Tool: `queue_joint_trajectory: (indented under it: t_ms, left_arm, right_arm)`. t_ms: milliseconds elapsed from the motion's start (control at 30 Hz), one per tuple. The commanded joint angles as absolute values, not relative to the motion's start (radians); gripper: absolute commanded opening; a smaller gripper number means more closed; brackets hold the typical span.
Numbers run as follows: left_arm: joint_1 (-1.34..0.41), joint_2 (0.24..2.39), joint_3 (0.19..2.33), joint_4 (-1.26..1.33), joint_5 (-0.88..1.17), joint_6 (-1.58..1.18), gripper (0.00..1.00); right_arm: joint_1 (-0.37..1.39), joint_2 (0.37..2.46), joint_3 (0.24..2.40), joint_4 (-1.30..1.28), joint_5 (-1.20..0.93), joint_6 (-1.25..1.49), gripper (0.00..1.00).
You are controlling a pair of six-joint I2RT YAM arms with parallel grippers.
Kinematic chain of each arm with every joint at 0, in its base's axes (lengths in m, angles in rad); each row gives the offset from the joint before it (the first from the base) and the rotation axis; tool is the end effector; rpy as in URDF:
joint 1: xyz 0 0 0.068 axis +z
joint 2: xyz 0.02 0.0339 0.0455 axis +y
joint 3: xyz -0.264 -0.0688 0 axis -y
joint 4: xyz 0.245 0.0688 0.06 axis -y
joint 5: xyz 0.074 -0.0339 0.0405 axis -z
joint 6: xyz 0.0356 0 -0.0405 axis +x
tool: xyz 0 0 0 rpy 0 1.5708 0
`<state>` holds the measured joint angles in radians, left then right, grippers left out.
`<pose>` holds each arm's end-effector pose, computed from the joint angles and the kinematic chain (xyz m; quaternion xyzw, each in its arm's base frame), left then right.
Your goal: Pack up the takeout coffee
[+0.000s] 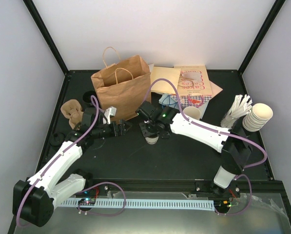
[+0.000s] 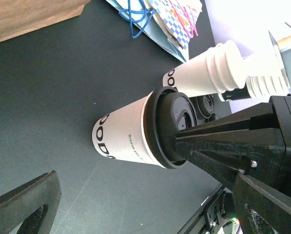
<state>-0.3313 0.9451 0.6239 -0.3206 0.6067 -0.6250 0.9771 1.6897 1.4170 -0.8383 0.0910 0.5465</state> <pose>0.1820 -0.0841 0.2453 0.0075 0.8636 -0.4338 0.2567 0.1996 0.2900 0.2693 -0.1977 0.9524 0.1251 0.1953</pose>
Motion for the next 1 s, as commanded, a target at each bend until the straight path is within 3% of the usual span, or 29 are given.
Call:
queue_joint_trajectory:
  t_ms: [0,333,700,767,967]
  left_arm:
    - [-0.34,0.957,0.626,-0.286,0.625,-0.632,0.99]
    - [-0.345,0.962,0.624,-0.282,0.621,-0.629,0.99]
    - [-0.355,0.959,0.609,-0.241,0.621,-0.629,0.99]
    - [-0.362,0.966,0.603,-0.22,0.624,-0.632,0.98]
    - [-0.39,1.027,0.604,-0.171,0.635,-0.645,0.94]
  right_arm:
    - [0.985,1.71,1.443,-0.83,0.088,0.533,0.14]
    - [0.985,1.679,1.488,-0.866,0.108,0.504,0.24]
    - [0.981,1.54,1.466,-0.853,0.223,0.449,0.25]
    - [0.975,1.499,1.434,-0.833,0.255,0.448,0.36]
    - [0.946,1.408,1.375,-0.773,0.295,0.43,0.37]
